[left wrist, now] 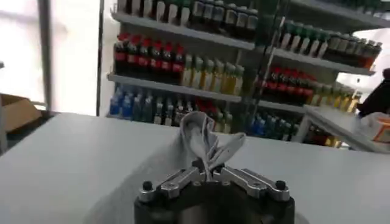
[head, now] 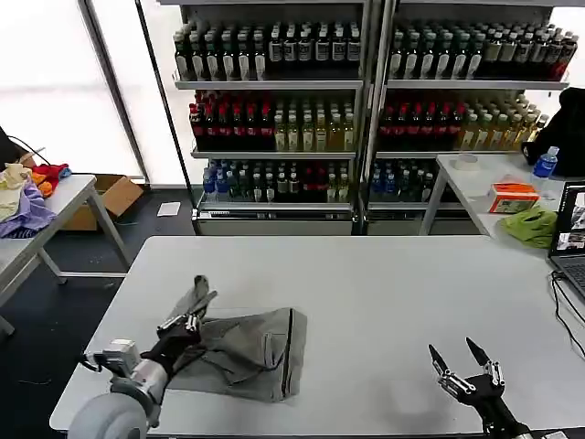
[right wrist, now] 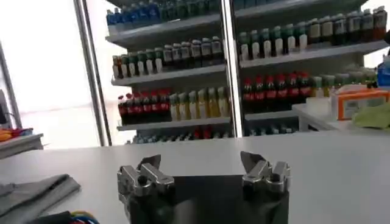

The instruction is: Fold and organize the clothes.

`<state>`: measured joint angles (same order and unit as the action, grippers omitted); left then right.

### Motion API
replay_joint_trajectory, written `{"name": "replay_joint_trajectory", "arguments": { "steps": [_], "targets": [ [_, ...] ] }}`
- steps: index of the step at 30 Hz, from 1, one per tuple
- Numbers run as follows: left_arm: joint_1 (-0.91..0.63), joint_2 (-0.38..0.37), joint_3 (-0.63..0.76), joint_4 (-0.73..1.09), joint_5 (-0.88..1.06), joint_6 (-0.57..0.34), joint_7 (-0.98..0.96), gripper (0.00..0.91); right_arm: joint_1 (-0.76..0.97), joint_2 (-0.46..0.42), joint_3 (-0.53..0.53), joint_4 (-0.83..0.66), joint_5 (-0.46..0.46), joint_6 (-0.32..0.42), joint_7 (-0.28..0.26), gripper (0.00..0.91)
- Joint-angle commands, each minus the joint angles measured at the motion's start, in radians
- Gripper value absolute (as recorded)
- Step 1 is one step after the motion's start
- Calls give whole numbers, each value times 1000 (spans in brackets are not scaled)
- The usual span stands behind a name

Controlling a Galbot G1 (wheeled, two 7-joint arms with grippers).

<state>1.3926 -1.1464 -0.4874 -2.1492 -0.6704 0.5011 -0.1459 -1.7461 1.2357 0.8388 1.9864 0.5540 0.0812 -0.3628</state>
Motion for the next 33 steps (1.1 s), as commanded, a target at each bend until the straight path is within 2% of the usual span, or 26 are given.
{"name": "replay_joint_trajectory", "arguments": {
  "steps": [1,12,13,14,15,16,20,25,33],
  "targets": [
    [-14,-48,147,3,17,14,-39,10,-7,18,-11,13,-16,3,5,907],
    [24,-83,256,1,116,13,-20,10,-10,15,-8,5,-18,12,4,907],
    [24,-83,268,7,130,13,-20,30,-11,15,-9,5,-18,12,4,907],
    [21,-83,279,23,141,14,-18,181,-11,14,-9,5,-18,14,3,907],
    [15,-85,287,30,143,15,-17,625,-11,14,-10,5,-18,14,3,907],
    [2,-92,293,54,143,20,-16,907,-11,14,-12,5,-18,14,3,907],
    [-65,-124,304,131,157,28,-48,907,-13,19,-34,-2,-25,13,9,907],
    [-111,-144,310,141,142,28,-63,907,-23,19,-37,-1,-26,15,7,907],
    [-49,-106,284,-20,103,51,-23,907,-11,15,-37,-8,-24,10,11,907]
  ]
}}
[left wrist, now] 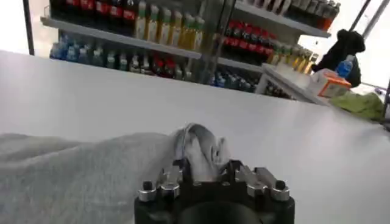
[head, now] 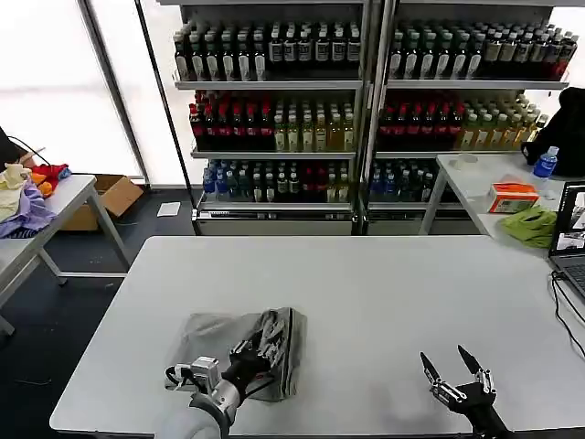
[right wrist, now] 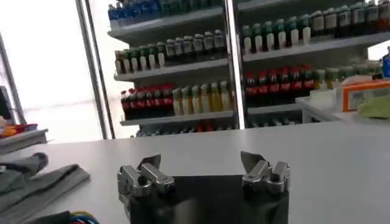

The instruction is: Fold and organize the clothes.

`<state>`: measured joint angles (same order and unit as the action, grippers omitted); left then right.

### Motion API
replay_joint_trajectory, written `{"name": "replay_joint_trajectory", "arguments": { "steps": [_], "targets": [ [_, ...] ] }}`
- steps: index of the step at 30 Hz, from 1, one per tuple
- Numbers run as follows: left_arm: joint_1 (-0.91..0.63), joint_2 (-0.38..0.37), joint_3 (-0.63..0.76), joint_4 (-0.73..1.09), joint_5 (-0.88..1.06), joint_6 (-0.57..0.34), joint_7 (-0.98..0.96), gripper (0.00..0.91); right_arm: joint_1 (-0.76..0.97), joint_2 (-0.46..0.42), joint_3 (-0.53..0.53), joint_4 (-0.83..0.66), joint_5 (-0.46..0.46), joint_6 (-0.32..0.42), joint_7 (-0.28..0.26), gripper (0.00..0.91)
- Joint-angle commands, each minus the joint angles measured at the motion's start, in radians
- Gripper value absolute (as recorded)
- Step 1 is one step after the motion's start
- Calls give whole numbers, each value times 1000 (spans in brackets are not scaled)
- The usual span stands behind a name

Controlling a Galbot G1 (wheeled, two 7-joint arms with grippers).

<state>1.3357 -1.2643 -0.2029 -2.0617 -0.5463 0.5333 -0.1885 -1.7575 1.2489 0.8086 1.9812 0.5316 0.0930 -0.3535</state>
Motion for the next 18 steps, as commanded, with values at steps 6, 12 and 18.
{"name": "replay_joint_trajectory", "arguments": {
  "steps": [6,12,18],
  "targets": [
    [24,55,-175,-206,-58,20,87,907,7,6,-21,-6,-6,-4,12,907],
    [94,85,-460,-87,118,-50,215,907,2,-4,-21,-15,6,-2,21,907],
    [164,83,-521,23,94,-83,206,907,12,-11,-31,-17,20,-11,29,907]
  ]
}}
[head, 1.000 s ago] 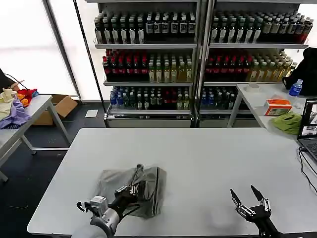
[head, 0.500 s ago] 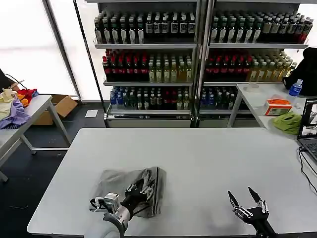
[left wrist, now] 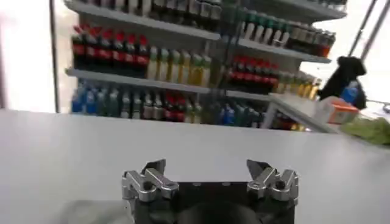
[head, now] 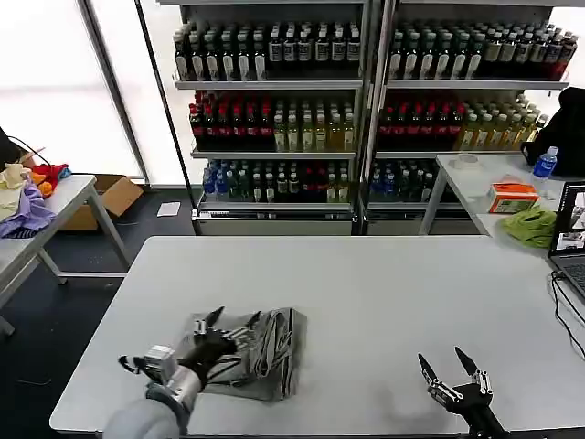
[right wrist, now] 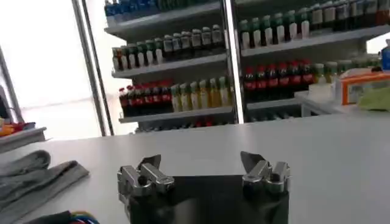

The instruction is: Fold and organize the clothes.

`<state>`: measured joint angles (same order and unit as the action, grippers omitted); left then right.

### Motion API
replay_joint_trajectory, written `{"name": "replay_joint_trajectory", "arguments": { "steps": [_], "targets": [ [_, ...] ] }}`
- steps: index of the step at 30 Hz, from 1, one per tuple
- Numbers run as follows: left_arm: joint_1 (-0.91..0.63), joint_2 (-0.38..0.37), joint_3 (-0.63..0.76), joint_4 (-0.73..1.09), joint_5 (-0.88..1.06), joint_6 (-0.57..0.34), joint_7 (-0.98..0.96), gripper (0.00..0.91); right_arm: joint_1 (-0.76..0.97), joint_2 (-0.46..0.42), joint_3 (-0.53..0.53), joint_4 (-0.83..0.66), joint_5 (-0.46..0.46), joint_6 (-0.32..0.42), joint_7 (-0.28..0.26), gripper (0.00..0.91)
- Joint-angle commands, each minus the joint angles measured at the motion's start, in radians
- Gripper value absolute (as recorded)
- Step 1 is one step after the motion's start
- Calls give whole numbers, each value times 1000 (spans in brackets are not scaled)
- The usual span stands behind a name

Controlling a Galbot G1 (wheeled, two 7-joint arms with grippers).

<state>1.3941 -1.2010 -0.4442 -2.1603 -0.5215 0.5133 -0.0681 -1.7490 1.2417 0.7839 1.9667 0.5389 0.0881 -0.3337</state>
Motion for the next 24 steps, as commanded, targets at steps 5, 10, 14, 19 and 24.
{"name": "replay_joint_trajectory", "arguments": {
  "steps": [5,10,14,19,24],
  "targets": [
    [86,-8,-246,191,73,-71,53,907,-1,-13,-2,0,18,-9,14,907],
    [59,-29,-201,232,78,-70,36,907,-5,-12,-1,1,34,-9,13,907],
    [54,-43,-176,248,86,-75,34,907,-4,-11,4,0,35,-8,14,907],
    [56,-58,-140,263,91,-80,24,907,-11,-11,16,-1,38,-3,14,907],
    [69,-88,-93,261,124,-95,22,907,-8,-10,19,0,41,-4,15,907]
  ]
}}
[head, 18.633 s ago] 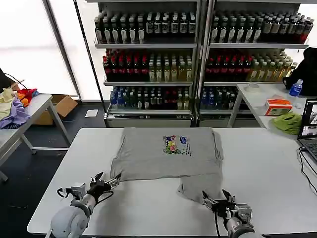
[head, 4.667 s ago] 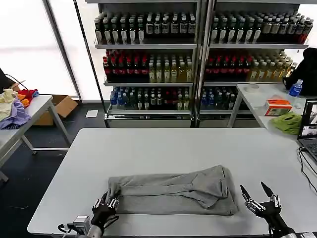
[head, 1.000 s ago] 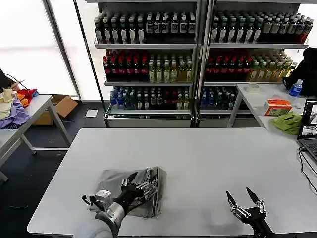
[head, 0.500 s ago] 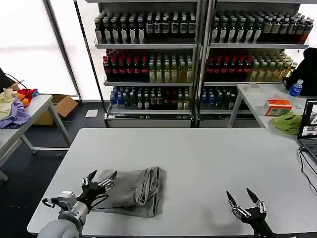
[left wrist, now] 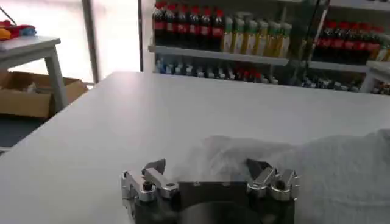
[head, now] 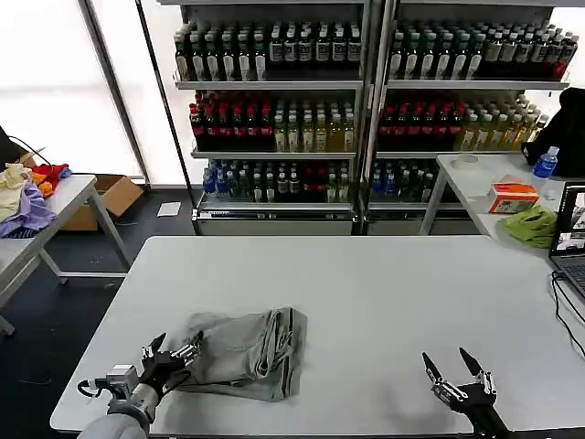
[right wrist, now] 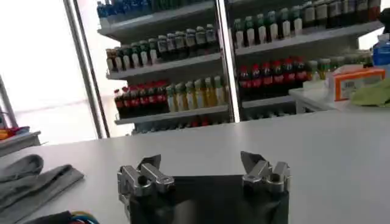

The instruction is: Fold and organize the clothes.

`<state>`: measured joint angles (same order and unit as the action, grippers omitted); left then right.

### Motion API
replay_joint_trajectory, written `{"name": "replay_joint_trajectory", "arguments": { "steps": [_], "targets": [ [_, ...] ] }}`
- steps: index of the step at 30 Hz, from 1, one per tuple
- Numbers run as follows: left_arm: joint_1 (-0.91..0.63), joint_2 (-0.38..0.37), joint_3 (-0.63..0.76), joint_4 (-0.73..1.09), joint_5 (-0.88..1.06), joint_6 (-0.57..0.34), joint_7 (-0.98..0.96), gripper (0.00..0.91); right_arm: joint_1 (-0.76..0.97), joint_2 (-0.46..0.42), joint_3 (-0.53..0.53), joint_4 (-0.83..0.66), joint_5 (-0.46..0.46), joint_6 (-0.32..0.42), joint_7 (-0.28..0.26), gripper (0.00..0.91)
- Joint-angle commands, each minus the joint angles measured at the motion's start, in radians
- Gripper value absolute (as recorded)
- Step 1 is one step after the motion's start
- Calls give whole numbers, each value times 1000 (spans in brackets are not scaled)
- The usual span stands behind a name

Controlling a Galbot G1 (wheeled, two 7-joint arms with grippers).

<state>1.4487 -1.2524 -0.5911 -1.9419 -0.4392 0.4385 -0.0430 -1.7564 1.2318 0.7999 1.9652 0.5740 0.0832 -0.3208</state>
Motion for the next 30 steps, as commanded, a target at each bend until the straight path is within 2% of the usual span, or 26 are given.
{"name": "replay_joint_trajectory", "arguments": {
  "steps": [1,5,6,7,8,9,25,30],
  "targets": [
    [14,-39,57,44,46,-21,-2,907,0,1,3,2,7,1,1,907],
    [9,-62,67,64,69,-35,-3,907,-2,0,7,5,14,0,2,907],
    [10,-68,66,65,69,-37,-2,625,-2,0,9,4,15,0,2,907],
    [10,-70,67,65,70,-39,-3,433,-3,0,10,4,17,0,2,907],
    [12,-72,68,65,70,-42,-3,121,-3,0,11,4,18,0,2,907],
    [15,-73,69,61,70,-49,-5,10,-3,0,11,3,18,1,2,907],
    [35,-98,73,5,-32,-124,-71,10,-2,3,8,12,18,4,8,907],
    [35,-89,-18,-61,-146,-113,-74,10,0,1,10,14,18,5,12,907]
  ]
}}
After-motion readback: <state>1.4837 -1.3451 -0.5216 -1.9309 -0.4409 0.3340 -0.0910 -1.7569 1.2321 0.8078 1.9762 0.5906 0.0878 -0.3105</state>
